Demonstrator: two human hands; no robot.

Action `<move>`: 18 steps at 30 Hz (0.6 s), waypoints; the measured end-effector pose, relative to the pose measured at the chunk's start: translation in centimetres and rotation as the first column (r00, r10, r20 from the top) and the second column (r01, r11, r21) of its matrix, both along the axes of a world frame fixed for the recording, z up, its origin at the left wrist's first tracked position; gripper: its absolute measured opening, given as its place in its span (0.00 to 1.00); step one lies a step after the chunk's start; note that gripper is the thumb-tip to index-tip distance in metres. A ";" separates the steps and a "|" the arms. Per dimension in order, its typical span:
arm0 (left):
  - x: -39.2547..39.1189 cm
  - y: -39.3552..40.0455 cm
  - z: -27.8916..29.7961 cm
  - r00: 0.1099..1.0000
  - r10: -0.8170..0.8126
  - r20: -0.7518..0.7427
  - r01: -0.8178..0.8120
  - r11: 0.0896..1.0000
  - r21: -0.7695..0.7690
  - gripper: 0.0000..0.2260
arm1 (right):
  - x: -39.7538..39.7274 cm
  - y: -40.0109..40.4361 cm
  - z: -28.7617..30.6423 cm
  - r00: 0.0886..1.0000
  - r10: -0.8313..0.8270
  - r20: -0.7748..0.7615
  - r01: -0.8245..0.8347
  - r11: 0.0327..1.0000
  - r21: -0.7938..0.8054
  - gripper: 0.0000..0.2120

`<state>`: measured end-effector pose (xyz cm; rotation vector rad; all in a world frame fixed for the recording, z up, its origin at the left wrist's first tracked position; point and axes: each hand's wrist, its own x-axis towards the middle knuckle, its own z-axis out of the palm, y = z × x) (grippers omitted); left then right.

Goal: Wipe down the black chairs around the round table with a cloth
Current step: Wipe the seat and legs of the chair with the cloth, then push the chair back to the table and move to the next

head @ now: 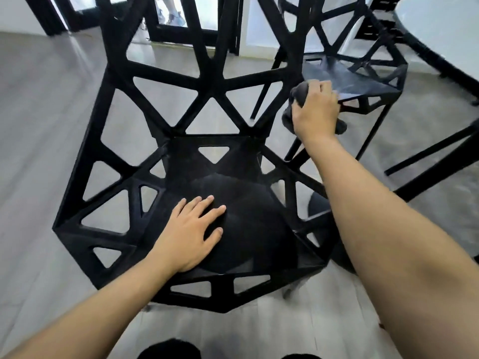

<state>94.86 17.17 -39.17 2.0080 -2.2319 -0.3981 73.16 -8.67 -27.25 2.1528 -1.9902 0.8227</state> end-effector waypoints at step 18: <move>-3.6 -2.2 20.8 0.995 0.087 0.040 -0.090 0.994 0.060 0.14 | -8.0 15.0 6.0 0.995 -0.090 -0.035 0.092 0.777 0.623 0.24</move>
